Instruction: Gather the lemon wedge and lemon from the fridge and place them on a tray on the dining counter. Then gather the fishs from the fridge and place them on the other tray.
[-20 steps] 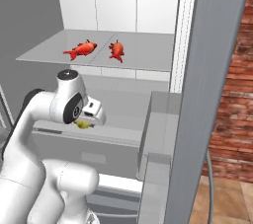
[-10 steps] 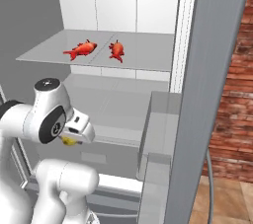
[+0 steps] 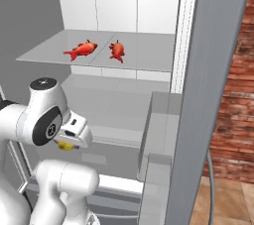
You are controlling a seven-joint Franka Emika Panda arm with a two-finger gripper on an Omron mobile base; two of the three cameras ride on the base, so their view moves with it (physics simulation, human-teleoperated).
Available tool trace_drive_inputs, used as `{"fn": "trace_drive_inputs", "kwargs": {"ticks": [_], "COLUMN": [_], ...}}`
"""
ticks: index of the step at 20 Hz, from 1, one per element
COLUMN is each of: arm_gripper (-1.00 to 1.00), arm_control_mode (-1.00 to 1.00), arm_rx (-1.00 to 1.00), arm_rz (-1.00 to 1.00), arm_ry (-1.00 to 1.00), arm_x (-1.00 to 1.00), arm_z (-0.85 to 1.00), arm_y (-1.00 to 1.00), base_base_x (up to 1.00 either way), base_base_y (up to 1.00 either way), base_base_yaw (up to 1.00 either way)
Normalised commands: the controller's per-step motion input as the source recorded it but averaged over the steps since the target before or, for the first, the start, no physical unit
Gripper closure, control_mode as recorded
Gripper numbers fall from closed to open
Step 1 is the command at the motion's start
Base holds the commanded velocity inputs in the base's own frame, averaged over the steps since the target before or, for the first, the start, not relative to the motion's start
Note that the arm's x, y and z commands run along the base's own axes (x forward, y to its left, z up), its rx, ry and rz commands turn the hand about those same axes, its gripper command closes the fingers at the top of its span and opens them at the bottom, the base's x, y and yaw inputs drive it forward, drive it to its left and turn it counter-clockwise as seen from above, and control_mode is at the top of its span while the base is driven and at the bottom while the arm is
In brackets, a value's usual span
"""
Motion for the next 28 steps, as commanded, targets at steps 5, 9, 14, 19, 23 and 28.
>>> {"fn": "trace_drive_inputs", "kwargs": {"ticks": [5,9,14,19,23,28], "arm_gripper": [1.0,1.0,1.0,1.0,1.0,1.0], "arm_control_mode": [1.0,1.0,1.0,1.0,1.0,1.0], "arm_rx": [-0.01,0.0,0.0,0.0,0.0,0.0], "arm_rz": [0.0,0.0,0.0,0.0,0.0,0.0], "arm_ry": [-0.06,0.0,0.0,0.0,0.0,0.0], "arm_x": [-0.1,0.0,0.0,0.0,0.0,0.0], "arm_z": [0.0,0.0,0.0,0.0,0.0,0.0], "arm_y": [0.0,0.0,0.0,0.0,0.0,0.0], "base_base_x": [-0.16,-0.47,-0.51,-0.59,-0.66,-0.55], "base_base_y": [0.0,0.11,0.32,0.35,0.17,0.08], "base_base_yaw": [-0.01,-0.24,-0.44,-0.49,-0.54,-0.61]}}
